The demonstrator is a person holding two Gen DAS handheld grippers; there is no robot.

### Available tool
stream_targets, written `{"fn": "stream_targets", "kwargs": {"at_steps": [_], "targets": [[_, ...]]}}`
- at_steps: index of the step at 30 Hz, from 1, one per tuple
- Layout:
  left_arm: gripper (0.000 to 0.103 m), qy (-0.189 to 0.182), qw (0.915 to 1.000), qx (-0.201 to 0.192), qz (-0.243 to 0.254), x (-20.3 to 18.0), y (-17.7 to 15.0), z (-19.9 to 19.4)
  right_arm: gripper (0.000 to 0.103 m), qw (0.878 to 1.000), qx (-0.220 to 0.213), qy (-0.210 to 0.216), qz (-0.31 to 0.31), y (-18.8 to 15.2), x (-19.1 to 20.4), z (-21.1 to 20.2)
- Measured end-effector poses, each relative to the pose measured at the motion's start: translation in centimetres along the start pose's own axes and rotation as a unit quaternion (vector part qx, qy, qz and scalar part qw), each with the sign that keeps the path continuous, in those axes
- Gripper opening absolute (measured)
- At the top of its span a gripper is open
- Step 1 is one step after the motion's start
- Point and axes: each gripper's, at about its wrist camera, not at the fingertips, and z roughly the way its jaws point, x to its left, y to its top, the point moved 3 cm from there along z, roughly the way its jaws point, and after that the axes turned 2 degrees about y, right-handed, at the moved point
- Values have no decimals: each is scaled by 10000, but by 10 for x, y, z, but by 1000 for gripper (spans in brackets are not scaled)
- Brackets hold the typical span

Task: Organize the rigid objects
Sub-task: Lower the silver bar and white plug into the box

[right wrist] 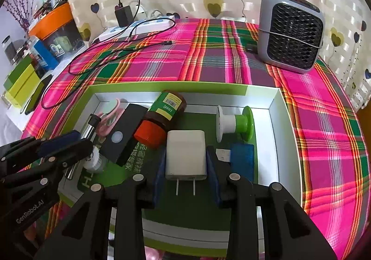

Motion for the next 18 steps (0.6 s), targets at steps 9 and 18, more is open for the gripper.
{"fn": "stream_targets", "kwargs": {"at_steps": [9, 18], "targets": [[22, -4, 10000, 2, 6, -1, 0, 0, 34, 10000, 1, 17, -26, 0, 1, 0], [24, 0, 10000, 3, 15, -1, 0, 1, 35, 10000, -69, 24, 47, 1, 2, -2]]}}
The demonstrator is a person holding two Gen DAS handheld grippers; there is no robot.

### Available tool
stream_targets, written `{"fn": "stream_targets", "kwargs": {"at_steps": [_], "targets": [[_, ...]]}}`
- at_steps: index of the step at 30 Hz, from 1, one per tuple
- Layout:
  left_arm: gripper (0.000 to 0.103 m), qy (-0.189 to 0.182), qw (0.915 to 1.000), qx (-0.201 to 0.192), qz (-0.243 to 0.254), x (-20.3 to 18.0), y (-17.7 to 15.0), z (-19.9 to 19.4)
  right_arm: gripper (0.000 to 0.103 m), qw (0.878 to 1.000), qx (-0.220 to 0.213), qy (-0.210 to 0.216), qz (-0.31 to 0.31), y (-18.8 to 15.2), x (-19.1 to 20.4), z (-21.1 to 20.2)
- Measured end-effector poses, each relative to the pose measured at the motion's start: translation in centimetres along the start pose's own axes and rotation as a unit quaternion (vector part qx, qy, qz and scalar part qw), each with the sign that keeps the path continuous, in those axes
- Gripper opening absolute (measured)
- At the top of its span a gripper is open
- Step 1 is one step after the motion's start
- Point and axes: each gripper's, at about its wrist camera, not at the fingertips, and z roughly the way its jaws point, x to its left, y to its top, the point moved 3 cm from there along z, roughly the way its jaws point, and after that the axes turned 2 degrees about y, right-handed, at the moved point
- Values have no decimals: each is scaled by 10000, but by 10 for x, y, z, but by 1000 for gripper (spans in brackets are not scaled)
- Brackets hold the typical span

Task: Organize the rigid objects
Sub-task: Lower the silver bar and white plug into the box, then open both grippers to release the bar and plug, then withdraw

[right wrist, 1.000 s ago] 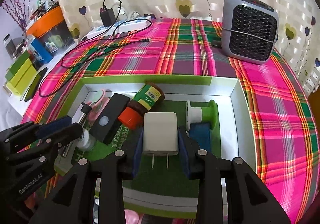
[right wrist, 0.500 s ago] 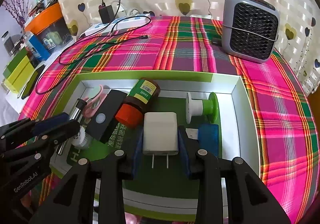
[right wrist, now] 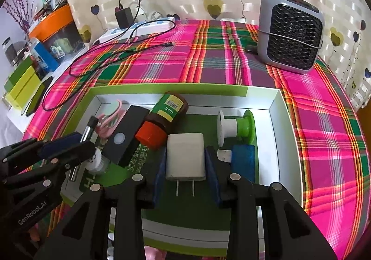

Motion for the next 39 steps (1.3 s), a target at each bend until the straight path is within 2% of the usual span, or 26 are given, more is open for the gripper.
{"fn": "stream_targets", "kwargs": {"at_steps": [4, 16, 39], "targets": [[26, -13, 10000, 10, 23, -1, 0, 0, 38, 10000, -33, -20, 57, 1, -1, -1], [30, 1, 10000, 10, 57, -3, -3, 1, 39, 10000, -54, -32, 43, -1, 1, -3], [31, 195, 9996, -155, 127, -6, -11, -22, 39, 9998, -177, -112, 46, -10, 5, -17]]}}
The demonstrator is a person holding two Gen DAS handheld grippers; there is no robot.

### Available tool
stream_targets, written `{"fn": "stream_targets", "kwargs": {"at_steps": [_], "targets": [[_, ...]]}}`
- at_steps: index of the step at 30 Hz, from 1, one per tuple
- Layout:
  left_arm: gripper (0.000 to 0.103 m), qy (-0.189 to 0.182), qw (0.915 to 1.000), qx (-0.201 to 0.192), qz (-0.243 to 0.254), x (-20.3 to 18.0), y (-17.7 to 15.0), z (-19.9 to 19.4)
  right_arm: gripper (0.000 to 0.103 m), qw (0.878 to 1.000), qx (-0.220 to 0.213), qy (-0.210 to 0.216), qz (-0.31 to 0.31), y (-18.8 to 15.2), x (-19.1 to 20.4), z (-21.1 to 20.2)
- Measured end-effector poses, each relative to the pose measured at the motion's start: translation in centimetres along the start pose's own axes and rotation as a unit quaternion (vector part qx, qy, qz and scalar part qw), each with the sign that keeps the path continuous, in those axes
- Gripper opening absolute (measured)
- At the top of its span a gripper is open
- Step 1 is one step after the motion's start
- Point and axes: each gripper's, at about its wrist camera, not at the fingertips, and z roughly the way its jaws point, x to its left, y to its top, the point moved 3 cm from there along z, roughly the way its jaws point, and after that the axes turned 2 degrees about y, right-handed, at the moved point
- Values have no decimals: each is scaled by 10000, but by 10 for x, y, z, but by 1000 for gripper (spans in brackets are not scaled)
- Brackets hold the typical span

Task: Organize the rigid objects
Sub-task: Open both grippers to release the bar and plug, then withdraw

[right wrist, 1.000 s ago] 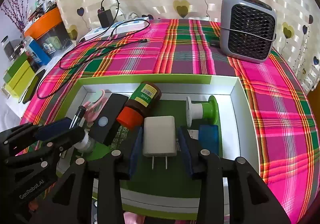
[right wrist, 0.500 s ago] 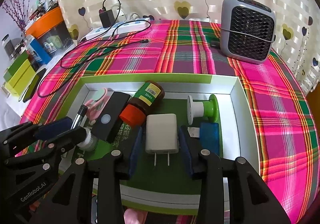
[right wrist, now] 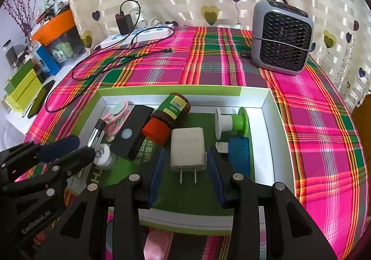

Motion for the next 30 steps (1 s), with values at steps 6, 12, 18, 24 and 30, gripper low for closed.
{"fn": "stream_targets", "kwargs": {"at_steps": [6, 12, 18, 24, 30], "targets": [[31, 2, 10000, -99, -12, -3, -5, -13, 39, 10000, -78, 51, 14, -5, 2, -10], [31, 12, 9999, -171, -9, -7, -15, -26, 39, 9999, -169, 31, 9, -14, 5, -24], [31, 70, 9995, -297, 104, -13, -25, -42, 39, 9995, -294, 40, 76, -22, 5, -38], [31, -8, 9994, -318, 143, -20, -37, -54, 39, 9992, -373, 74, 95, -31, 8, -51], [31, -177, 9993, -315, 55, -22, -53, -61, 39, 9989, -461, 19, 49, -45, 6, -65]]}}
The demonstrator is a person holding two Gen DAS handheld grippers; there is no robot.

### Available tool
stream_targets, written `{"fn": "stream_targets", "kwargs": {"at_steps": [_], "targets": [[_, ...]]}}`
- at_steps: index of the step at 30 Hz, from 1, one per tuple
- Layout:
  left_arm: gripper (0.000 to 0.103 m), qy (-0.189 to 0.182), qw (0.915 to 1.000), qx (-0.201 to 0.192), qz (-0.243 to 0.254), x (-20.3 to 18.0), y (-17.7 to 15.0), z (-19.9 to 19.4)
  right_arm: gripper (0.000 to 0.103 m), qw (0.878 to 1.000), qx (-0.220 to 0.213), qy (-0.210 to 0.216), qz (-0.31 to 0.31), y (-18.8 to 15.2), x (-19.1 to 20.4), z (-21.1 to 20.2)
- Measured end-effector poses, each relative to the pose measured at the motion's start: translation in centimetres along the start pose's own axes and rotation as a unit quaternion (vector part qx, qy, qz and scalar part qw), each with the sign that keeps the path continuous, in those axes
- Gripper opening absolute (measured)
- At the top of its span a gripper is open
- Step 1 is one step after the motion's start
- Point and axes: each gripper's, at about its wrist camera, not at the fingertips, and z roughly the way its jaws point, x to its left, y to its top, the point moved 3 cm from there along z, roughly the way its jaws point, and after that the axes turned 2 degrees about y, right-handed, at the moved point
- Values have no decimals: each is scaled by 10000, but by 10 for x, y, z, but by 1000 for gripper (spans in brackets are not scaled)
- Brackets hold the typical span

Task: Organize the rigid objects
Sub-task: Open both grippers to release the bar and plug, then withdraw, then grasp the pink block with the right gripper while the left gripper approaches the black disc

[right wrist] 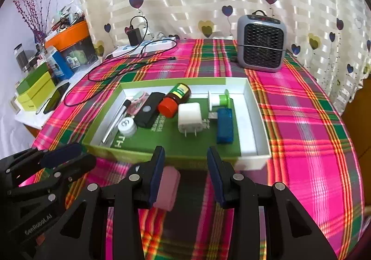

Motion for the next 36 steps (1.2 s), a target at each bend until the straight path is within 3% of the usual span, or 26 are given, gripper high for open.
{"fn": "stream_targets", "kwargs": {"at_steps": [17, 27, 36], "targets": [[31, -225, 9995, 180, -95, 3, -28, 2, 39, 9995, -69, 244, 201, -27, -1, -14], [31, -246, 9994, 197, -171, 9, -35, 1, 39, 9993, 107, 345, 65, -34, 12, -4], [31, -387, 9987, 179, -266, 10, -35, 0, 39, 9989, 434, 124, 125, -39, 10, 16]]}}
